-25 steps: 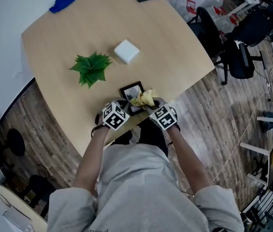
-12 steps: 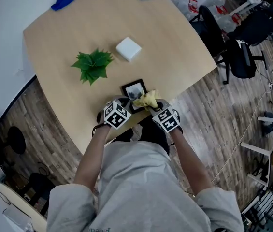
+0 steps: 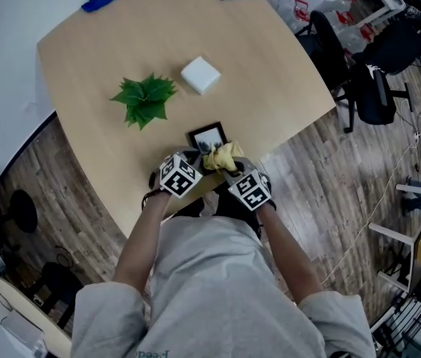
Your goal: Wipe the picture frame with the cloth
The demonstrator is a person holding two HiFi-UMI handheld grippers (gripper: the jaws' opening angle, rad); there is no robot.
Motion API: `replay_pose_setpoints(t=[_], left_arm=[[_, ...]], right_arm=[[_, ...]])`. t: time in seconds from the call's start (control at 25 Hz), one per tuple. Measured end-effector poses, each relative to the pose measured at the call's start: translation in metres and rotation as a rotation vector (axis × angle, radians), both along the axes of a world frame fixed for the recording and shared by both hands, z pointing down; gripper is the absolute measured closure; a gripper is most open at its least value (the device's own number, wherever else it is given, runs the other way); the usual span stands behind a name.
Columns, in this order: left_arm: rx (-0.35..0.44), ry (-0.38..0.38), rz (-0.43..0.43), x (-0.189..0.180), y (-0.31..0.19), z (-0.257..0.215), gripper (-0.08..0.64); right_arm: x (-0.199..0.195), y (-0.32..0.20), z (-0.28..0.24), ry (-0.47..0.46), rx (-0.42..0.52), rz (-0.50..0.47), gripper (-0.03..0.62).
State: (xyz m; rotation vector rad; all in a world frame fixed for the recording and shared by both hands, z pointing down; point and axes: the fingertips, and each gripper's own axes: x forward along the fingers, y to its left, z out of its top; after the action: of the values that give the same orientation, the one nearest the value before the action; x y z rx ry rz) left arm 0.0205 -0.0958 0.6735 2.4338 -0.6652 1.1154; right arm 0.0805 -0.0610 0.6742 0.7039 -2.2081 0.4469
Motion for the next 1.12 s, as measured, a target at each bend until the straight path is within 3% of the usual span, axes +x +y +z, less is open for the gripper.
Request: replay_pose_setpoints(t=[0.64,1.12], left_arm=[[-0.021,-0.006,-0.011,0.001,0.001,-0.001,0.508],[-0.033,0.008,-0.030,0.000,-0.001,-0.001,0.508]], right_arm=[[-0.013,-0.021,-0.003,0.038,-0.016,-0.041,0.537],[-0.017,-0.035,0.004,-0.009,0.030,0.016,0.537]])
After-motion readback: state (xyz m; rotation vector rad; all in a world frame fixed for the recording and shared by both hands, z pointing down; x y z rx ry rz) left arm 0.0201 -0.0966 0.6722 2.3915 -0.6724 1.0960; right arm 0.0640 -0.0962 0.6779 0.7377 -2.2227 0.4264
